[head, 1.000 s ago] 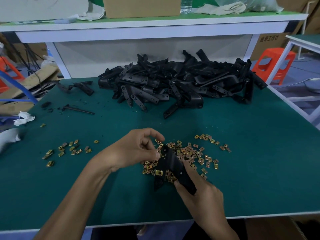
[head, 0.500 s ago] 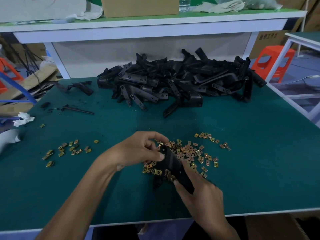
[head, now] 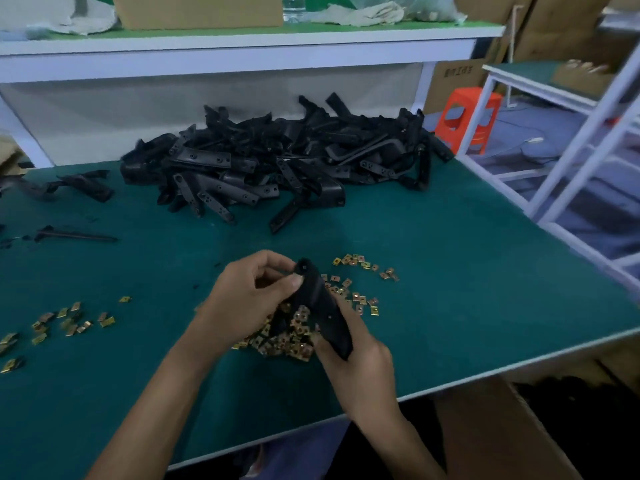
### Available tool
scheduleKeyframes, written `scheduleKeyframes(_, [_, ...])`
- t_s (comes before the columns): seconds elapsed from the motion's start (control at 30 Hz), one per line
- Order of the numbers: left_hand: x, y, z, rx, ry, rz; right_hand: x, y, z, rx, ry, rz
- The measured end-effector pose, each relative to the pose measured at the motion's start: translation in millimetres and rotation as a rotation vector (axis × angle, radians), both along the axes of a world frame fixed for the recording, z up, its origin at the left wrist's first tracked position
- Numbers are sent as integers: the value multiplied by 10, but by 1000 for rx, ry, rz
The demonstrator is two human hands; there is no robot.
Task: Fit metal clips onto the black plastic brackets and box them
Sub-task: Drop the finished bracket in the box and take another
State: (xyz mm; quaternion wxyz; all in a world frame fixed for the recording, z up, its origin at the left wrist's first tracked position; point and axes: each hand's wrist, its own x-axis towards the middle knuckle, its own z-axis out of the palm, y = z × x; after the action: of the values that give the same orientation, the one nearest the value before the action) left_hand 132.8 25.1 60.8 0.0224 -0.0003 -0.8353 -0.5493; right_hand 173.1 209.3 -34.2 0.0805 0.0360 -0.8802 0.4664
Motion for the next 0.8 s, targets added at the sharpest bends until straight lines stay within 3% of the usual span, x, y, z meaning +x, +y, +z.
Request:
scheduleKeyframes(0.1, [-49,281,-26,-59,79,-6,123,150,30,-220,-101,-100])
scheduleKeyframes(0.2, [-37,721,-90,-114,115,-104,439,437,-22,-309,-107,-188])
scheduleKeyframes(0.43, [345,1814,-389,-223,76,-572,1431,1051,-219,-515,-185,-537])
scheduleKeyframes(0.53, [545,2119,-419,-176,73,-735,1628,1198,-296,-640,-197,-666])
scheduleKeyframes(0.67, [654,2256,-427,-124,149,-694,1658,1598,-319,-729,-178,-937])
scheduleKeyframes(0.8, [579,2102,-477,-135,106,-612,1588,2319,-282,-848,-138,-1115])
